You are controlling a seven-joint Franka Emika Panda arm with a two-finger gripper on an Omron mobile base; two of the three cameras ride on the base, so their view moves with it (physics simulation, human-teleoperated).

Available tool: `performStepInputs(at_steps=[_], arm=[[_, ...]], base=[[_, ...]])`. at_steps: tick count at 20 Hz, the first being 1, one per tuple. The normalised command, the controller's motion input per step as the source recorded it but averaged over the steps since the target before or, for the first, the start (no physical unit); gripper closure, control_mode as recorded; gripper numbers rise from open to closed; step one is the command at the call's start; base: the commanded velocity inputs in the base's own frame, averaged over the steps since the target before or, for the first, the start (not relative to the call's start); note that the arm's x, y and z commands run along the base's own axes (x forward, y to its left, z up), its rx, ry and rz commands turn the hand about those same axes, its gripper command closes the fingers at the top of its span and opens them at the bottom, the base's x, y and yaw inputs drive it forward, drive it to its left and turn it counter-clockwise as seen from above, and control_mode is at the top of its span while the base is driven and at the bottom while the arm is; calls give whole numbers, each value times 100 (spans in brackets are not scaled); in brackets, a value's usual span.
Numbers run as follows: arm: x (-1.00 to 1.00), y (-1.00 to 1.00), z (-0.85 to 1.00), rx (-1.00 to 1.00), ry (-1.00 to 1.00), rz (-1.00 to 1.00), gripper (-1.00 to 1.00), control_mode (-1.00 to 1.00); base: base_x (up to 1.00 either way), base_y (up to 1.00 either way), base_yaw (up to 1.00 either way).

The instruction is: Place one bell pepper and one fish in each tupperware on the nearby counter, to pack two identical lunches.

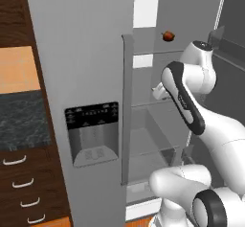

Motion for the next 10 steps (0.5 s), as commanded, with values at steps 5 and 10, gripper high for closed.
performStepInputs(at_steps=[5,10], arm=[[0,0,0,0,0,0,100,100],[0,0,0,0,0,0,100,100]], base=[[-60,100,13],[-3,100,2]])
